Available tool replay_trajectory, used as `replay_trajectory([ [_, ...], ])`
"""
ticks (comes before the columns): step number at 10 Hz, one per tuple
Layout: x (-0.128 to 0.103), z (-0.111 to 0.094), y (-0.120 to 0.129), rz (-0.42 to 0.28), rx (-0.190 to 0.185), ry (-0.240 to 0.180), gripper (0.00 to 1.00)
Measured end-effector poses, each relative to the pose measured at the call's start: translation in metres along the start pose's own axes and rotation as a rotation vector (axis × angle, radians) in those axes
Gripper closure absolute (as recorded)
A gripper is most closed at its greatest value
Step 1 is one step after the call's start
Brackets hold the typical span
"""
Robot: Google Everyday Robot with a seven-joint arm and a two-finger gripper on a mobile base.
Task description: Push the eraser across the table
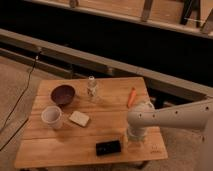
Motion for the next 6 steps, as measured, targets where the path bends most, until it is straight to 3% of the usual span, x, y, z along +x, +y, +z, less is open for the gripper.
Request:
replay_trajectory([
  [6, -0.005, 0.000, 0.029, -0.045, -0.026, -0.013, 0.35],
])
